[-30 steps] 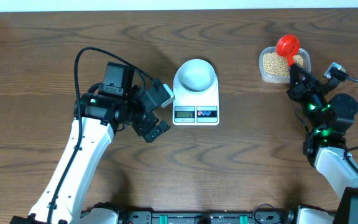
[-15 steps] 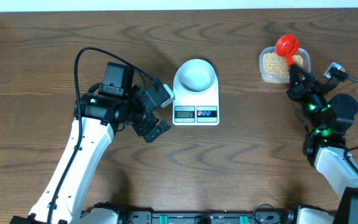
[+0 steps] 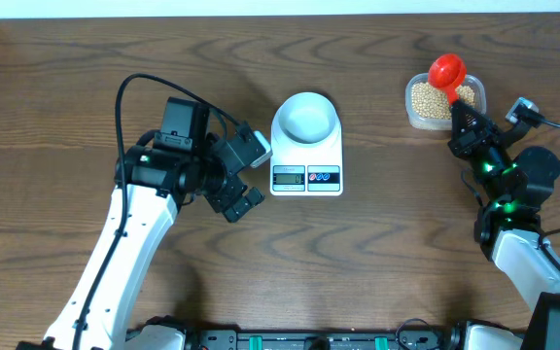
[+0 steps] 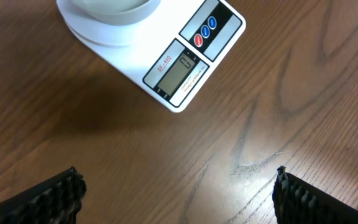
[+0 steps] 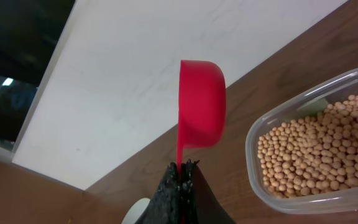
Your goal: Scoop item into bowl and weigh 50g on scale
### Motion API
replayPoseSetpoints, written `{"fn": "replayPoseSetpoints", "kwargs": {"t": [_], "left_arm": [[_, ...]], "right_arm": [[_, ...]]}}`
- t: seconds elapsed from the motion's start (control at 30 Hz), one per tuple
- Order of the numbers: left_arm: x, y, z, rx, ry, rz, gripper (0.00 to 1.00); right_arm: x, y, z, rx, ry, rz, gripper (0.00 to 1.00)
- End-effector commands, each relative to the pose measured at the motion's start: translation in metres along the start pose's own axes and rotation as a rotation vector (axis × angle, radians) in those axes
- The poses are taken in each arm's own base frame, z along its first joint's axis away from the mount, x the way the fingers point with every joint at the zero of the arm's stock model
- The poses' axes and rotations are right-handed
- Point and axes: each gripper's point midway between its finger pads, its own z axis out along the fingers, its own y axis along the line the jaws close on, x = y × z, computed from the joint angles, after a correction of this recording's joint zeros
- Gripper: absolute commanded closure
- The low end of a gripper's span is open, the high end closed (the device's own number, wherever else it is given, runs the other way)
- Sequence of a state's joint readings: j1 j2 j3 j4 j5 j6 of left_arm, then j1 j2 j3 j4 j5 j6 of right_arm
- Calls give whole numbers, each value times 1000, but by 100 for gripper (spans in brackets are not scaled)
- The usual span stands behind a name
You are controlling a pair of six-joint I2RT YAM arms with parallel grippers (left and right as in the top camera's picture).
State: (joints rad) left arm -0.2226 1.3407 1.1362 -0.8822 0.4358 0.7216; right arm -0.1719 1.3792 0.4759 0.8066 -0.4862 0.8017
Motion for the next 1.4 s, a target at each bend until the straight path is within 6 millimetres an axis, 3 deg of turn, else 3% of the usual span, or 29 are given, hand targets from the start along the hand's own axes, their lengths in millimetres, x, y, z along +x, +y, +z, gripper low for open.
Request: {"fn": "replayPoseSetpoints", "kwargs": {"t": [0.0, 0.2, 1.37], "left_arm": [[-12, 3, -19, -52, -49, -4, 2], [-15, 1, -29, -72, -79, -8, 2], [-13, -8, -28, -29, -76, 3, 1]], "right_arm": [[-2, 7, 2, -26, 6, -2, 99], [4, 13, 4, -41, 18, -6, 99], [4, 13, 4, -41, 18, -6, 99]]}}
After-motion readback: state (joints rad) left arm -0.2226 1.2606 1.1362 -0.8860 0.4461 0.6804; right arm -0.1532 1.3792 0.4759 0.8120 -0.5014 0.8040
